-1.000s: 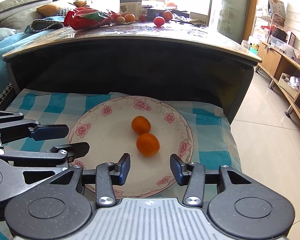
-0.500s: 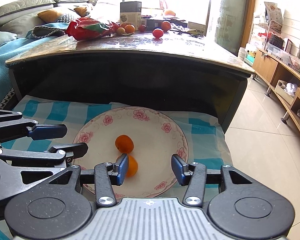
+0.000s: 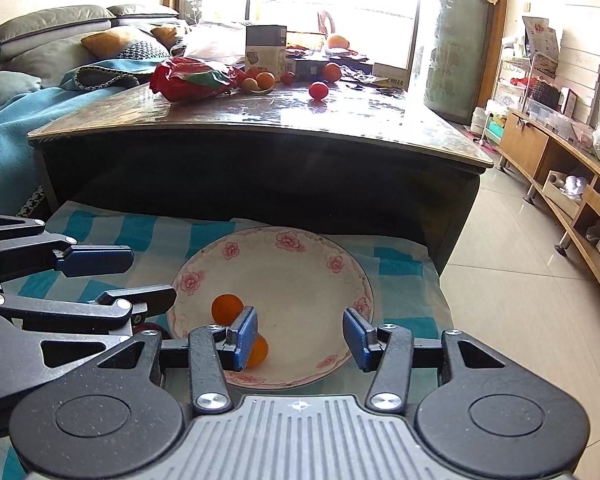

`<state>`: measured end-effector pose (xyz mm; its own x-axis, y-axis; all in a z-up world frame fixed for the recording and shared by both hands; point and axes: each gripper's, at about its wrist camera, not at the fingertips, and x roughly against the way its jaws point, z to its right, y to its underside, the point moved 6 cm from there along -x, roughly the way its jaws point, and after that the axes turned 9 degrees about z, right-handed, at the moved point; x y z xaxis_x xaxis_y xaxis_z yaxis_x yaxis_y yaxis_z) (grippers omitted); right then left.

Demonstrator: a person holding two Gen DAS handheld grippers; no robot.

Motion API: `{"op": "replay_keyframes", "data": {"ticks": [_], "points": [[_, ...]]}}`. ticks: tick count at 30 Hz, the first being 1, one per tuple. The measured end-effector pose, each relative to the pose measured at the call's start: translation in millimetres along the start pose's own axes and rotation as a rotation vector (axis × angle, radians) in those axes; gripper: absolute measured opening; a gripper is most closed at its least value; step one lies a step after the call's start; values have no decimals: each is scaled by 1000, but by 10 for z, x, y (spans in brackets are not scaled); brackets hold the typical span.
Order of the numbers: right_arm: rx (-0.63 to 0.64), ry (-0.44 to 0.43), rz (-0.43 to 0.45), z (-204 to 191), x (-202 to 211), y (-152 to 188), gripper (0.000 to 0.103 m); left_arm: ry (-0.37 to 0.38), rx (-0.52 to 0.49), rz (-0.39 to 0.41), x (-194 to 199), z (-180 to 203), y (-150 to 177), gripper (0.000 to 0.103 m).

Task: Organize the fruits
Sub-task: 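Lift both grippers out of the bowl and back toward the remaining fruit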

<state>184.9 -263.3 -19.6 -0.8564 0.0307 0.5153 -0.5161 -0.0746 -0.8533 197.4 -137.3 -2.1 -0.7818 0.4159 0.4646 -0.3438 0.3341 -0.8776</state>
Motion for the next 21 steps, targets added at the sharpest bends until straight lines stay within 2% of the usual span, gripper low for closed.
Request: {"op": "replay_keyframes", "data": {"ticks": [13, 21], "points": [[28, -38, 21, -329, 329, -2, 43, -16, -14, -4, 423, -134, 138, 45], [36, -70, -10, -527, 452, 133, 44, -7, -23, -47, 609, -162, 363, 45]]}}
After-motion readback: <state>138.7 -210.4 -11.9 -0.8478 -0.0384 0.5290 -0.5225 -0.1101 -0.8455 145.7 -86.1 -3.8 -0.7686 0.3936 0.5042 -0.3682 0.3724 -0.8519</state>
